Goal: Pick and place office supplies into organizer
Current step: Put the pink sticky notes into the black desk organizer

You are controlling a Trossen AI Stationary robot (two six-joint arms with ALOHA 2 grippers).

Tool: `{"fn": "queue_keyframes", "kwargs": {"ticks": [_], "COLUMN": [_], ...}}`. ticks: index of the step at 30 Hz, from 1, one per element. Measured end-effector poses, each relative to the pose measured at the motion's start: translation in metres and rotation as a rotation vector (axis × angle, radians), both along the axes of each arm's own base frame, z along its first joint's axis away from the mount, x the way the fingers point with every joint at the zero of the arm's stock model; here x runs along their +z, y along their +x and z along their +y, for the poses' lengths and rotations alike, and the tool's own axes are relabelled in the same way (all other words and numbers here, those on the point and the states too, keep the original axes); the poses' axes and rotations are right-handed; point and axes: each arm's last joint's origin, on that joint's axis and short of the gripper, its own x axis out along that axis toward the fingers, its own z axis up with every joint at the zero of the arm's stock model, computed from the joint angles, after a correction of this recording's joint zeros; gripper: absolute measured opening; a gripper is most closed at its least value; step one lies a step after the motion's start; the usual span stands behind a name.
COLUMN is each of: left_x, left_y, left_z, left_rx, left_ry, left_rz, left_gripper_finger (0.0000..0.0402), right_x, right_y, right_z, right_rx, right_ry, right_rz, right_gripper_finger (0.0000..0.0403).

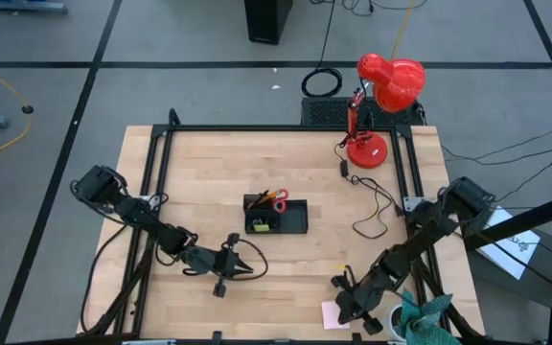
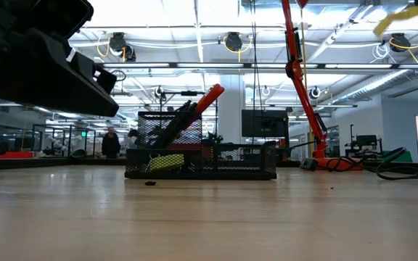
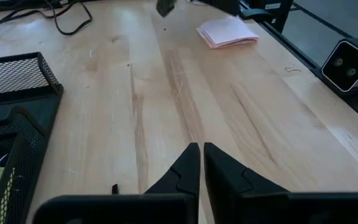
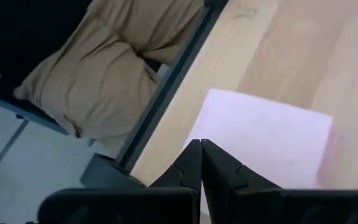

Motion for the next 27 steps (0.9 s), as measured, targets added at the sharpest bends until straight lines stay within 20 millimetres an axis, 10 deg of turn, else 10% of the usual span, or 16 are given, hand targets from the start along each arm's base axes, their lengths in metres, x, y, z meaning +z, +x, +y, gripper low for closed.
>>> {"fn": "queue_keyframes", "kwargs": {"ticks": [11,27], "left_x": [0.000,0.000], "left_y": [0.000,0.000], "left_z": [0.000,0.000], "left_rx": [0.007,-0.007], "left_ry": [-0.015,-0.018], "left_rz": [0.004,0.010], "left_gripper_finger": [0.0029,0.0006], "right_x": [-0.034,-0.031], "right_y": [0.018,0.065], "right_z": [-0.012,-0.069], "right_rx": [-0.065,-0.165], "right_ry": [-0.034,-0.099], "right_rz": [0.071,-0.040], "right_gripper_finger": [0.0000,0.0000]}}
